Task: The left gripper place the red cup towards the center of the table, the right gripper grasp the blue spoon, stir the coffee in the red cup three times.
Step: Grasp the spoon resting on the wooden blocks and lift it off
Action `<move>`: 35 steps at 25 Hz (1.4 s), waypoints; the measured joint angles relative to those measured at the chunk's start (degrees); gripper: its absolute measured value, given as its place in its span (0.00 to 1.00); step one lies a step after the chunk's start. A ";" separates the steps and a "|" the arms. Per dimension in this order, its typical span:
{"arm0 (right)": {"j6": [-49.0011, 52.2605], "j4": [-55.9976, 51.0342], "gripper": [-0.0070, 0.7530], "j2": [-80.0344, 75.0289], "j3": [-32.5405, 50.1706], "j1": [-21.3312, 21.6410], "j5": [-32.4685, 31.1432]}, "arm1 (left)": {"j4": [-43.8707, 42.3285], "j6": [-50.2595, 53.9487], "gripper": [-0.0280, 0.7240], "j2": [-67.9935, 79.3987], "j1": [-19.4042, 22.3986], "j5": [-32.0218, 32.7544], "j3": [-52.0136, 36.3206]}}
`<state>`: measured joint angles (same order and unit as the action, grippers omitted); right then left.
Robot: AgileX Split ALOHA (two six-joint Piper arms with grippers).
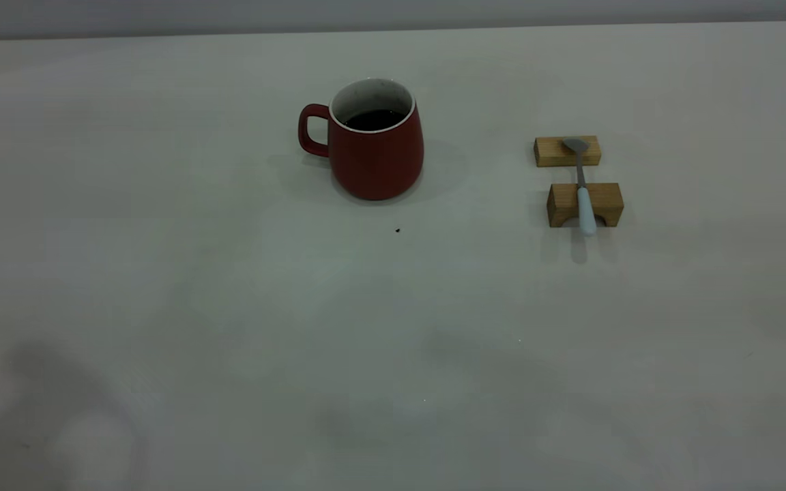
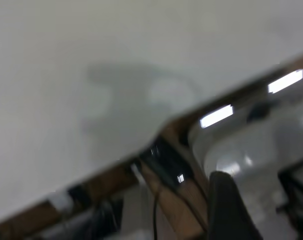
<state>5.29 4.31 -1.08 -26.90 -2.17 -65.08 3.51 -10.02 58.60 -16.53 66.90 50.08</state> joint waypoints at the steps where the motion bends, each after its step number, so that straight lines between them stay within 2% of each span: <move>1: 0.00 0.00 0.32 0.00 0.00 0.00 0.00 | 0.00 0.24 0.63 -2.24 0.00 -0.23 -3.66; 5: 0.00 0.00 0.32 0.00 0.00 0.00 0.00 | 0.00 3.41 0.63 -11.32 0.00 -3.48 -14.50; 9: 0.00 0.00 0.32 0.00 0.00 0.00 0.00 | -0.62 5.16 0.63 -20.73 0.00 -5.79 -20.48; 26: 0.00 0.00 0.32 0.00 0.00 0.00 0.00 | -0.37 7.95 0.63 -52.27 0.06 -3.02 -22.24; 29: 0.00 0.00 0.32 0.00 0.00 0.00 0.00 | -0.35 7.95 0.63 -56.91 2.37 -2.78 -22.24; 35: 0.00 -0.14 0.32 0.00 0.00 0.00 0.00 | -0.35 7.95 0.63 -59.66 12.12 -2.16 -22.24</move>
<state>5.29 4.17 -1.08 -26.90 -2.17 -65.08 3.15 -2.07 -1.07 -4.41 64.74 27.83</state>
